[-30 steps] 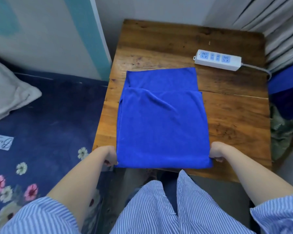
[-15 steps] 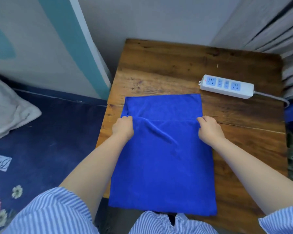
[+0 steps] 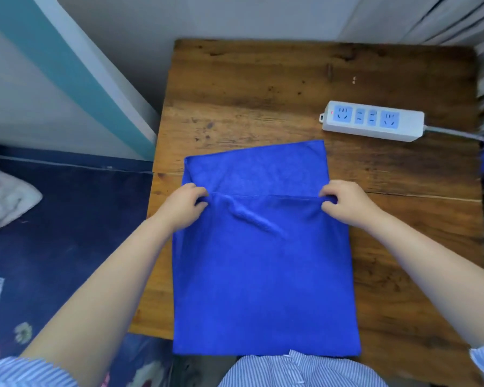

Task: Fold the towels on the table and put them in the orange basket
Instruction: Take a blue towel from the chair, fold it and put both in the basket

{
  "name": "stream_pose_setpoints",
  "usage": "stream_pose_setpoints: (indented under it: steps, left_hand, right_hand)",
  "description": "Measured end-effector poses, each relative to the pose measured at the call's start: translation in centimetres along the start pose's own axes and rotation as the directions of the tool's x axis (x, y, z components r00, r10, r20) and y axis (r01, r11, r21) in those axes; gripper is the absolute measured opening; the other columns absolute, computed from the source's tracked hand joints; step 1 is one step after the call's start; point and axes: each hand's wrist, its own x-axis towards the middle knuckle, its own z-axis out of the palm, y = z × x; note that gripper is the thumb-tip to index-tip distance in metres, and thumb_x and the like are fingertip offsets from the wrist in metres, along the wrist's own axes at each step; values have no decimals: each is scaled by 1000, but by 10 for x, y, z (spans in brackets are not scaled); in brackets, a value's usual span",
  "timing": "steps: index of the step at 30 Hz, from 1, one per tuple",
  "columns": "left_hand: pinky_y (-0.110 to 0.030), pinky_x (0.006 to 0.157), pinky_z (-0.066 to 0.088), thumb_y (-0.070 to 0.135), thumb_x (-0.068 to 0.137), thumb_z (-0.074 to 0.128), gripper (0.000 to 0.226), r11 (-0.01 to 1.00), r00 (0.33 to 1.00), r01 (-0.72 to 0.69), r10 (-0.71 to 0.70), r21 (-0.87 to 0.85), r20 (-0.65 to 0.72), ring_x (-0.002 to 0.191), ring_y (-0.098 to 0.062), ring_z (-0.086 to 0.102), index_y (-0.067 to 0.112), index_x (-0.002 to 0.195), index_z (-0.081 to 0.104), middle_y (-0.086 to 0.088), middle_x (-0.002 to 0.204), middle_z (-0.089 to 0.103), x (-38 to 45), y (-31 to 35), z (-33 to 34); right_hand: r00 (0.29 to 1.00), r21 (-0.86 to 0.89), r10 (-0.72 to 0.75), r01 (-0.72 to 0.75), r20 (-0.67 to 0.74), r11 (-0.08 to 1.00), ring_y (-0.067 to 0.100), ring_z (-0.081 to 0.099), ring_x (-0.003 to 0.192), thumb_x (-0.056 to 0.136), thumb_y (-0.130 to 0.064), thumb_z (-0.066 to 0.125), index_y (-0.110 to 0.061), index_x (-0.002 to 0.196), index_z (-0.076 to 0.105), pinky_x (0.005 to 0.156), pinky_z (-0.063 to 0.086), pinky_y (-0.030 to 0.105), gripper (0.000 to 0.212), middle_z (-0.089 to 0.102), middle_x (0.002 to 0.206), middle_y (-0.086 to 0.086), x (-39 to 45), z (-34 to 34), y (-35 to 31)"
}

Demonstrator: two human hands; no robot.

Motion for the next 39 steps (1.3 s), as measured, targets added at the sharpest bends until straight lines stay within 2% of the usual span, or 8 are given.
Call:
stream_pose_setpoints:
  steps: [3,7,11,15,19,27,35,39]
  left_hand:
    - [-23,57,29,5,85,50,12,964,998,4,13,-267,65,73,-18,45,4,74,54,-4,77,46,-14,7,-20]
    - [-19,48,29,3,82,46,26,914,993,64,-100,-401,-69,57,-13,36,16,59,45,3,59,40,-8,13,-40]
    - [-31,66,35,8,86,43,13,983,948,138,-166,-117,-272,82,-29,49,5,82,55,-11,83,56,25,19,-44]
    - [-40,89,42,12,93,38,29,931,940,329,-306,157,-153,115,-34,44,5,116,55,-16,122,47,52,17,-28]
    - [-40,95,39,9,91,38,35,873,885,460,-438,161,-157,122,-33,37,7,123,51,-16,130,41,60,6,-23]
    - [-29,54,31,19,90,51,40,879,888,406,-444,-252,-118,73,-29,48,9,53,39,-8,63,48,65,-33,-37]
    - [-23,51,29,3,77,58,31,813,866,218,-416,-540,-278,58,-16,36,15,56,39,1,57,40,60,-33,-37]
    - [-25,61,35,3,81,55,30,839,899,228,-376,-494,-224,78,-19,45,10,109,52,3,73,43,61,-28,-38]
  right_hand:
    - [996,368,18,-49,86,929,2,37,46,74,17,43,-13,49,46,43,24,13,39,40,55,3,-9,-19,-15]
    - [997,477,4,-39,75,878,2,29,39,73,18,38,-13,51,43,37,18,11,38,34,54,5,1,-45,-35]
    - [991,264,78,-48,-105,963,4,43,50,76,7,45,-12,63,56,43,31,9,25,47,58,-1,38,-61,-36]
    - [980,-65,188,-192,-67,979,29,56,98,82,2,47,0,103,63,74,43,30,26,63,104,16,74,-49,-22]
    - [971,-165,203,-222,-125,961,34,54,103,86,-1,42,3,97,66,76,41,30,26,59,112,22,90,-36,-8]
    - [1000,-202,6,-9,-15,979,28,39,127,84,-3,51,2,103,66,101,32,28,25,43,139,14,100,-38,-4]
    - [966,-338,5,85,258,937,18,51,83,81,-8,55,-6,92,69,62,41,20,18,56,80,-2,111,-58,-21]
    - [965,-258,-26,96,260,961,14,49,80,81,-9,58,-4,93,68,69,40,23,16,50,73,-7,109,-62,-25]
